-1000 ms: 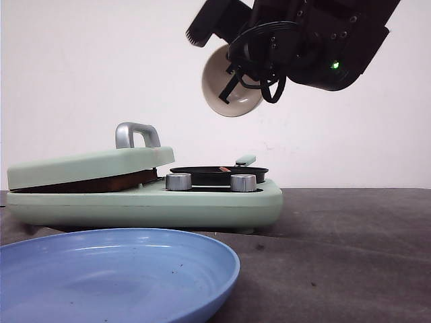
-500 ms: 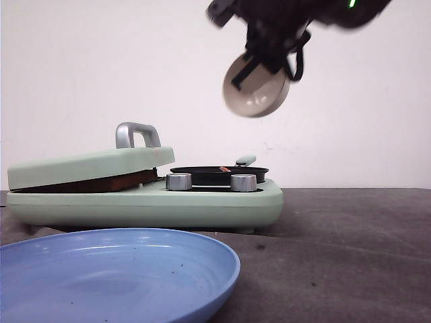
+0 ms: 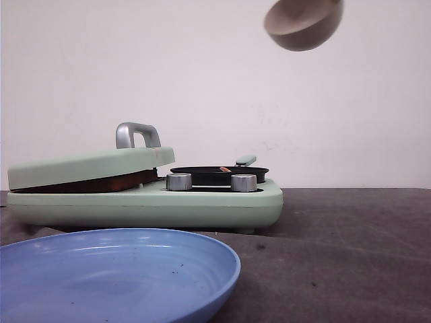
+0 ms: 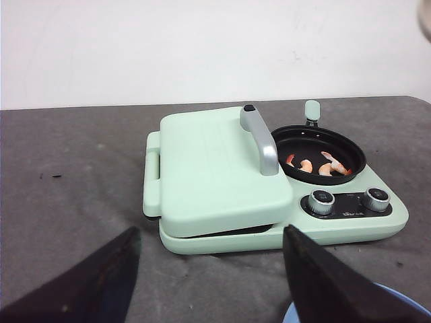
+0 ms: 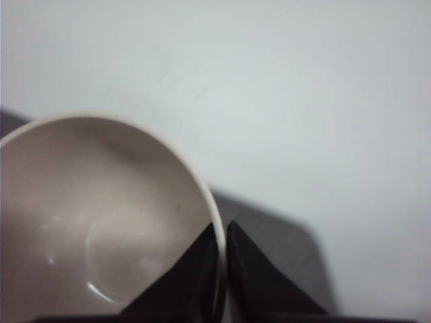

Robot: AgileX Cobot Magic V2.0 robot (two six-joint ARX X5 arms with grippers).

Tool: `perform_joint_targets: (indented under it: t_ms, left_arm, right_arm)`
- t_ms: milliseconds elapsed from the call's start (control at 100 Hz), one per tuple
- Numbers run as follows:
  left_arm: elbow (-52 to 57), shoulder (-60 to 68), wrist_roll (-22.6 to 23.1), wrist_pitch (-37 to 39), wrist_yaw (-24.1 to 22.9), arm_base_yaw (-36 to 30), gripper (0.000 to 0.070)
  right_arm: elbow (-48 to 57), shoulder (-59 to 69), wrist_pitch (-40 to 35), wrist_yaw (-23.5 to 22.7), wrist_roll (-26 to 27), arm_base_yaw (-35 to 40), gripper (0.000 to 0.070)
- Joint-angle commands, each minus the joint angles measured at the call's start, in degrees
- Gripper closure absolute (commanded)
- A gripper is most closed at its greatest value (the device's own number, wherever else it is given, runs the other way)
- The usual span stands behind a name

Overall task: Make breakfast with bread and shrimp
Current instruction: 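Turn the bowl upright and carry it back beside the machine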

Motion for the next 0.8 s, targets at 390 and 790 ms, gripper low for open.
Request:
perform_joint_targets:
  t_ms: [390, 790]
  left_arm:
    - [0.22, -0.15, 0.92, 0.61, -0.22, -0.15, 0.0352]
    - [0.22, -0.15, 0.92, -1.9, -0.22, -0.15, 0.0352]
  right_arm:
    - [5.86, 3.74, -29.03, -30.32, 19.37, -16.61, 0.0697]
    - [5.86, 16.72, -29.7, -38.23, 19.34, -20.83, 0.0697]
